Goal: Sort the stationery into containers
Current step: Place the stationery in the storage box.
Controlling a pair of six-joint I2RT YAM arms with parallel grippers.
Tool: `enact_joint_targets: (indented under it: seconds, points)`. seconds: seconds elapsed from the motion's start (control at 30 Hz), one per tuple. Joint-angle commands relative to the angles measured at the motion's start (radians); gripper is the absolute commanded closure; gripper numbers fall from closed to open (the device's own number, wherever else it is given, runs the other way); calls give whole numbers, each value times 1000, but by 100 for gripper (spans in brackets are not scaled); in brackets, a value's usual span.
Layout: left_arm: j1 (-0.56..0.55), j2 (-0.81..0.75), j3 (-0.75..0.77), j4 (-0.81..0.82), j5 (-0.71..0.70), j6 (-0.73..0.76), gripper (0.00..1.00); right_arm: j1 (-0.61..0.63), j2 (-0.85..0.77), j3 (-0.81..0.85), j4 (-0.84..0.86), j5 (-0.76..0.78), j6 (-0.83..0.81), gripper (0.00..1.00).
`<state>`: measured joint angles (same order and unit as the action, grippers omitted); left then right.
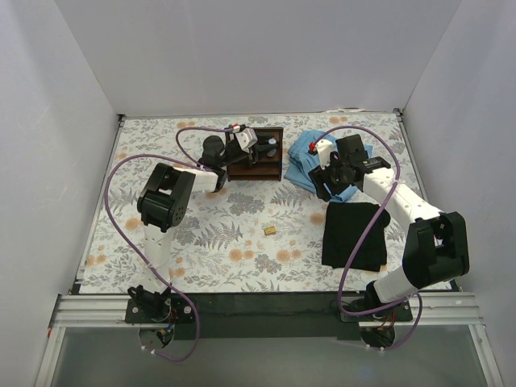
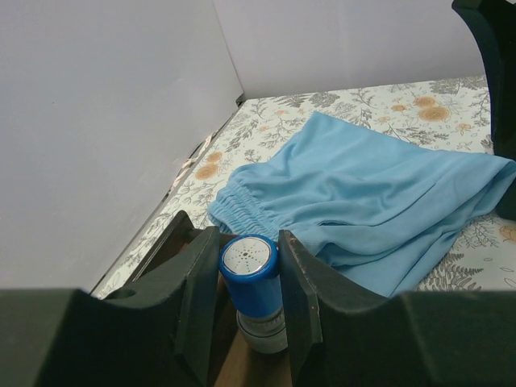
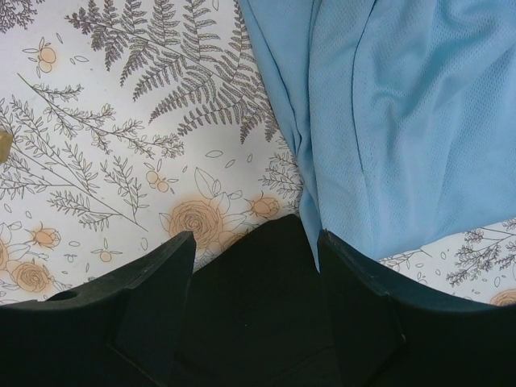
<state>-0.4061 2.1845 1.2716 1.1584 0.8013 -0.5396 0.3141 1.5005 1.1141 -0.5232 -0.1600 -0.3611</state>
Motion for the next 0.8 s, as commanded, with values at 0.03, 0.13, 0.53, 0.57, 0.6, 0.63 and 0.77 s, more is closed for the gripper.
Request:
enact_joint_targets:
  seconds: [0.03, 0.13, 0.53, 0.57, 0.6, 0.63, 0.77]
  points:
    - [-3, 4, 25, -17, -13, 30, 83, -4, -19, -13, 23, -13, 11, 29]
    - [-2, 3, 12, 9, -34, 30, 67, -7, -16, -13, 22, -15, 10, 29]
    - [-2, -6, 8, 21, -50, 46, 53, -10, 7, 7, 29, -26, 14, 29]
    - [-2, -9, 2, 55, -54, 44, 53, -12, 7, 7, 29, -26, 14, 29]
    - [-2, -15, -3, 72, -56, 41, 50, -12, 7, 9, 28, -26, 16, 29]
    - [-2, -22, -5, 84, -56, 36, 49, -10, 6, 7, 29, -26, 17, 29]
    - [-2, -78, 23, 101, -50, 26, 44, -13, 1, 15, 25, -19, 17, 29]
